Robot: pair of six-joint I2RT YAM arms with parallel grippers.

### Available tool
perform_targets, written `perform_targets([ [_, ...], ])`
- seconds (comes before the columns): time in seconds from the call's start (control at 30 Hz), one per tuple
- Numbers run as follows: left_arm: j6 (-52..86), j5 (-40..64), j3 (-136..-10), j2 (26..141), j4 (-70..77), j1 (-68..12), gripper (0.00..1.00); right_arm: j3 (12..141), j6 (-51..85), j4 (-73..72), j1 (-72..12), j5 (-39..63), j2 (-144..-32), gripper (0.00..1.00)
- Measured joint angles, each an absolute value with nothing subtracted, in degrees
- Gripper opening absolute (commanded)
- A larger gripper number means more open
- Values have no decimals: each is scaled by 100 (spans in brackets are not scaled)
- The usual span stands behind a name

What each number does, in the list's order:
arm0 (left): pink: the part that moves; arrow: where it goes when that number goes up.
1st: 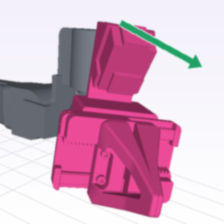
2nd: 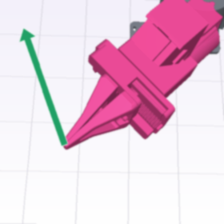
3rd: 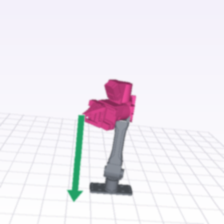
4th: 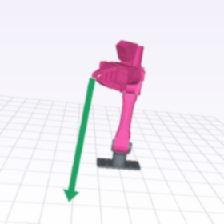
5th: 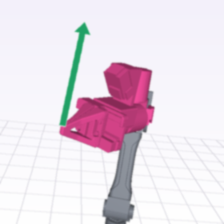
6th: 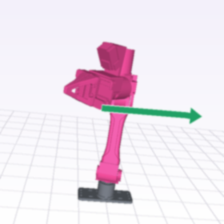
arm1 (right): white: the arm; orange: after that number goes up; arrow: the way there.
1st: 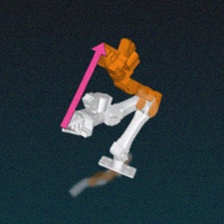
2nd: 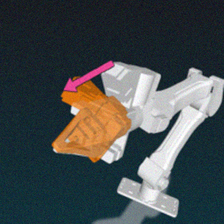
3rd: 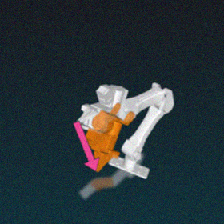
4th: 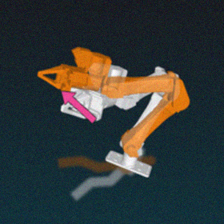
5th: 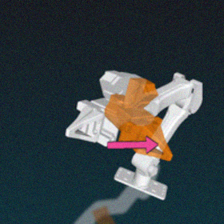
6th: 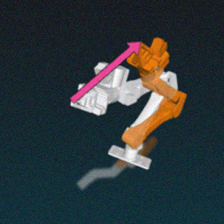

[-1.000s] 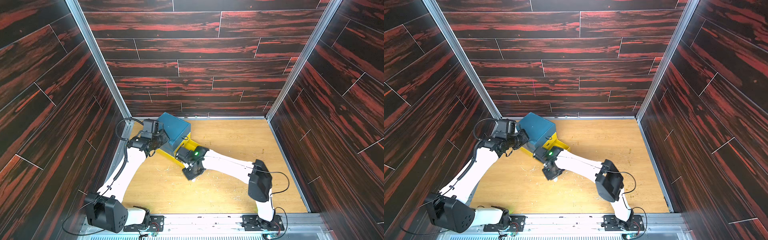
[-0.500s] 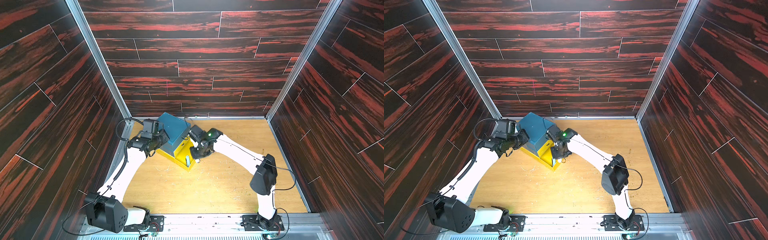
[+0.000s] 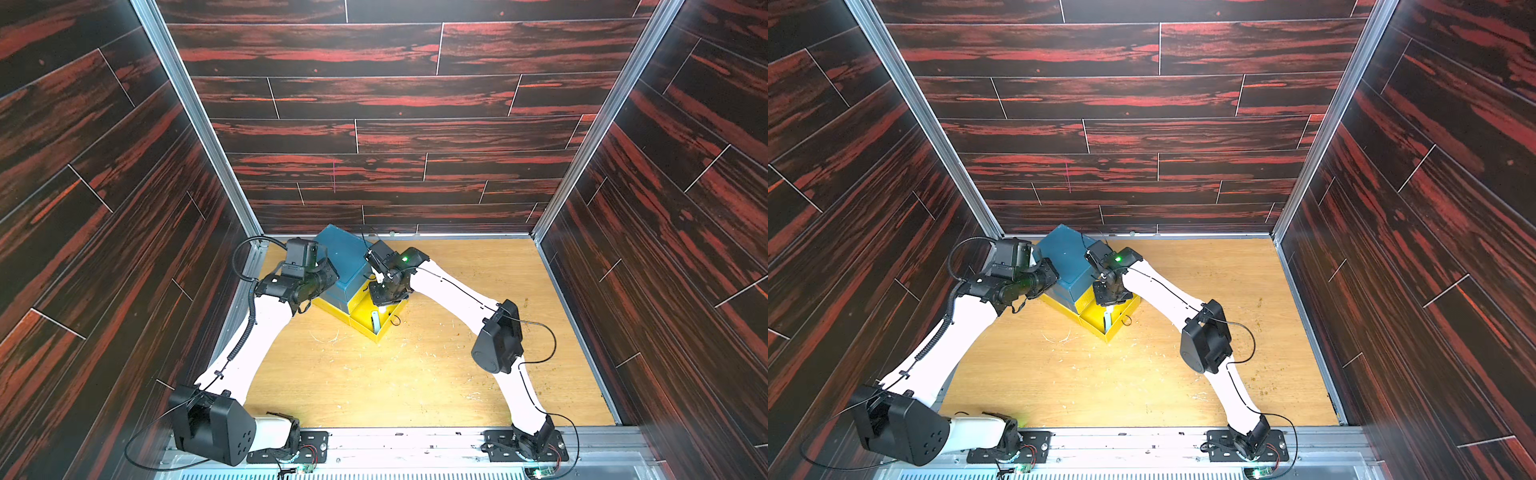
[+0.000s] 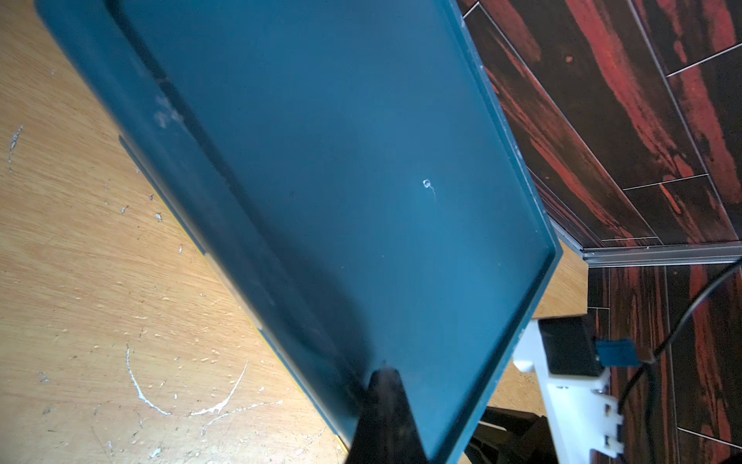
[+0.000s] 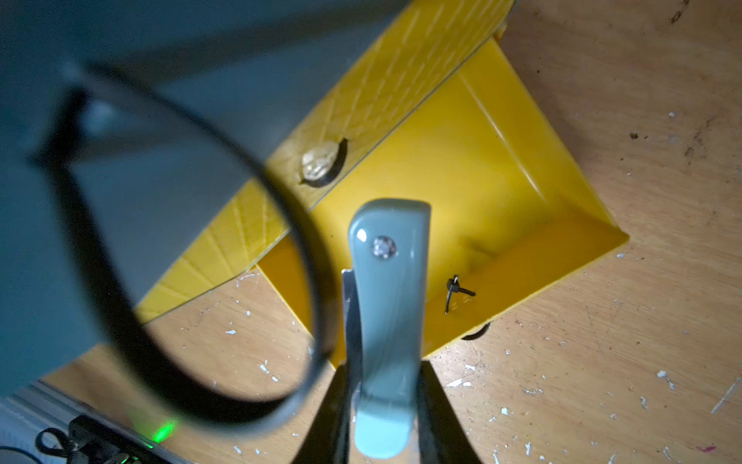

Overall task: Place the fruit knives into the drawer by color
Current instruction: Place the fruit knife in the drawer.

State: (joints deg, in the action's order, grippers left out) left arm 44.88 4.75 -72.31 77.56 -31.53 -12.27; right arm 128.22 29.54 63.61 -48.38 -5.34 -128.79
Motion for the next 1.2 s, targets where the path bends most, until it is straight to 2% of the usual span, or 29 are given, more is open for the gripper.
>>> perform_targets([
  [0.2, 4491, 499, -7220, 7756, -3138, -1227, 0, 12870, 3168, 6386, -4818, -506, -12903, 13],
  [0.53, 4499, 517, -7216, 7756, -3131, -1227, 0, 11878, 3494, 6080, -4801, -443, -12877, 14],
  [1.2, 4506, 541, -7210, 7756, -3127, -1227, 0, 12055, 3787, 5736, -4523, -207, -12956, 14],
])
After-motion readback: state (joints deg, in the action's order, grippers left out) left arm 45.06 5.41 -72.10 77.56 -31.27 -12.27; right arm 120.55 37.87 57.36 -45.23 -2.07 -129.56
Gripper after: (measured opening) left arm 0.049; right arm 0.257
